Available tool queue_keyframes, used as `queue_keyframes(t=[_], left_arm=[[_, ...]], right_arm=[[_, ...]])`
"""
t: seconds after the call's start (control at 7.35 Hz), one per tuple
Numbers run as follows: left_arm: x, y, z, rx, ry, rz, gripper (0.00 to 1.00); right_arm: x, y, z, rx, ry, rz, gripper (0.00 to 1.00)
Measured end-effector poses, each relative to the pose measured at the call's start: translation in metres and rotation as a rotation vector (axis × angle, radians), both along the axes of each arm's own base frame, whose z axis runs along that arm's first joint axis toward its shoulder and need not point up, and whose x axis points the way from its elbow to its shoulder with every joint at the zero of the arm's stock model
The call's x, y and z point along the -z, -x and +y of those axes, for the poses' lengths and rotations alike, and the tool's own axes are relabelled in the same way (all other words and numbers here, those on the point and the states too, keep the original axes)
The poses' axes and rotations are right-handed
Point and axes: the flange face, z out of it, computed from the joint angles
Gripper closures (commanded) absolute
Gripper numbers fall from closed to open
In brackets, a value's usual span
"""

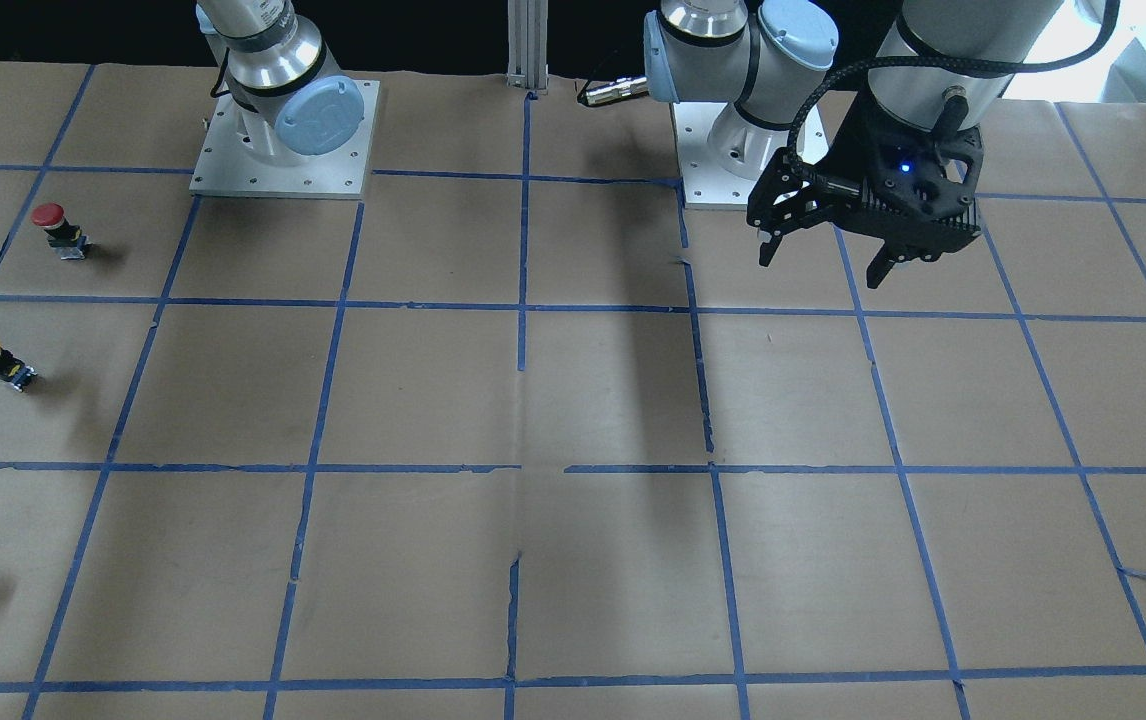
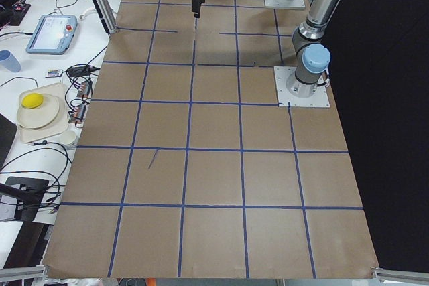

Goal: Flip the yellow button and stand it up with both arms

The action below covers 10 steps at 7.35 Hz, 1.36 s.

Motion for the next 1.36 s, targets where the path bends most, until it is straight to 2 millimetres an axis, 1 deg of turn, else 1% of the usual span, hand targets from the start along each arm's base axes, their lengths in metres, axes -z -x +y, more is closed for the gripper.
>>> queue_keyframes(t=[0.14, 0.27, 0.41, 0.54, 0.68, 0.82, 0.95, 1.09, 1.22, 1.36], left_arm=[[0.0, 0.0, 0.0, 0.0, -0.001, -0.001, 0.0], [0.0, 0.001, 0.0, 0.0, -0.001, -0.001, 0.0], [0.001, 0.001, 0.0, 0.0, -0.001, -0.001, 0.0], [0.001, 0.001, 0.0, 0.001, -0.001, -0.002, 0.0], [0.001, 0.001, 0.0, 0.001, -0.001, -0.002, 0.0], [0.0, 0.001, 0.0, 0.001, -0.001, -0.003, 0.0], [0.0, 0.001, 0.0, 0.0, 0.0, -0.003, 0.0], [0.0, 0.001, 0.0, 0.0, 0.001, -0.003, 0.0], [0.0, 0.001, 0.0, 0.0, 0.001, -0.003, 0.0], [0.0, 0.001, -0.001, 0.001, 0.002, -0.002, 0.0]], right_arm=[[-0.033, 0.003, -0.01, 0.041, -0.007, -0.002, 0.0], [-0.071, 0.002, -0.024, 0.094, -0.023, -0.007, 0.0], [-0.106, -0.004, -0.037, 0.144, -0.036, -0.005, 0.0], [-0.138, -0.017, -0.048, 0.2, -0.06, -0.011, 0.0], [-0.164, -0.037, -0.056, 0.278, -0.101, -0.028, 0.0], [-0.187, -0.065, -0.063, 0.373, -0.141, -0.044, 0.0], [-0.209, -0.102, -0.068, 0.466, -0.176, -0.055, 0.0], [-0.228, -0.146, -0.069, 0.56, -0.213, -0.064, 0.0], [-0.24, -0.191, -0.068, 0.651, -0.259, -0.07, 0.0], [-0.247, -0.232, -0.067, 0.733, -0.307, -0.068, 0.0]])
